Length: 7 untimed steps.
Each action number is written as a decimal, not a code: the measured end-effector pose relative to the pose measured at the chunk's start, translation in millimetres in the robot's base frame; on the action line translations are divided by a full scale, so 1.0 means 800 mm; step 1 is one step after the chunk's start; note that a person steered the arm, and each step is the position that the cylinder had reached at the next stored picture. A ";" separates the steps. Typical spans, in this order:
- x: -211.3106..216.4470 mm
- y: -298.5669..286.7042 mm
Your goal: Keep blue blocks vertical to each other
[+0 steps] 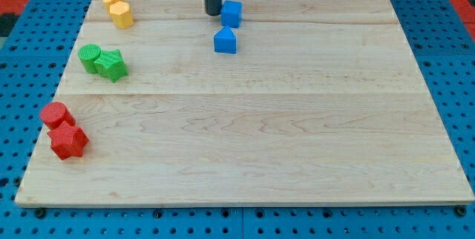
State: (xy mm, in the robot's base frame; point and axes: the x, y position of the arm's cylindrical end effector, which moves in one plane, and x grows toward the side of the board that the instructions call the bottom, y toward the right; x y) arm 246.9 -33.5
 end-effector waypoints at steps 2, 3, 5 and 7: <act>0.002 -0.016; 0.047 -0.074; 0.094 -0.047; 0.116 -0.034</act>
State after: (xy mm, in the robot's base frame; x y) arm 339.5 -60.7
